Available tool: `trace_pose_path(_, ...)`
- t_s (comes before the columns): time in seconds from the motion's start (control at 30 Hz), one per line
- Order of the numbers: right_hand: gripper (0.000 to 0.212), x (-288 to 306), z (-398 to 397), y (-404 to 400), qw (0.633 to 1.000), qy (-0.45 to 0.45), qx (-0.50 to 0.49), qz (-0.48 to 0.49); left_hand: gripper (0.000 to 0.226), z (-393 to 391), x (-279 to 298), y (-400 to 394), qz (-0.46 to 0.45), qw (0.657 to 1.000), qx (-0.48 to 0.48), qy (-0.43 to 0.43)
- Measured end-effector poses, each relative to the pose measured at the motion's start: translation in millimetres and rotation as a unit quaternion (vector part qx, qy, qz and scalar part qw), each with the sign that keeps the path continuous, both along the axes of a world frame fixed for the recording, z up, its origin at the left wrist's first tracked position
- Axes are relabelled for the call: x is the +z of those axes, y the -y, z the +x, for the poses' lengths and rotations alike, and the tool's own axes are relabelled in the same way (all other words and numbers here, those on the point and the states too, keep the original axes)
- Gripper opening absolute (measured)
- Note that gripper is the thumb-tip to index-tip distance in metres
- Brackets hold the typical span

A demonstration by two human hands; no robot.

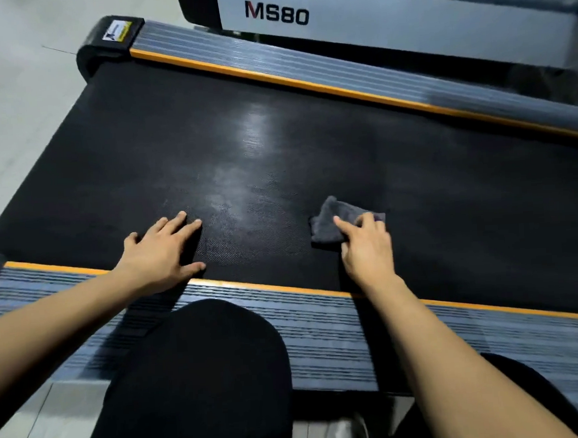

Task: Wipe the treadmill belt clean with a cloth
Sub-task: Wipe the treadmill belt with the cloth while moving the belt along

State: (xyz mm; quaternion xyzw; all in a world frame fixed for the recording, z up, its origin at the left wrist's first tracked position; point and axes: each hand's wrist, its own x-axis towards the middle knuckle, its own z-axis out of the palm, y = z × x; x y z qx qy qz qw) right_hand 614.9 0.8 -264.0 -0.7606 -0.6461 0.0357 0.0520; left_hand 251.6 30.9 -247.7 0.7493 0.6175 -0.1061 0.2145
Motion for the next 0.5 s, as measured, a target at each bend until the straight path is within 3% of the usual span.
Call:
trace_pose_path(0.13,0.051,4,-59,-6,0.988,-0.115,0.093,-0.052,0.092,3,1,-1,-0.014,1.000,0.017,0.016)
trace_pose_path(0.27,0.054,7,-130,-3,0.958,-0.172,0.203,-0.103,0.093,3,-2,-2,-0.015,0.999,0.028,0.022)
trace_pose_path(0.4,0.058,8,-76,-1,0.958,-0.142,0.220,-0.113,0.094,0,-6,-5,-0.023,0.999,0.035,0.027)
trace_pose_path(0.5,0.057,13,-22,14,0.982,-0.109,0.122,-0.093,0.094,0,-10,-4,-0.018,0.999,0.039,0.033)
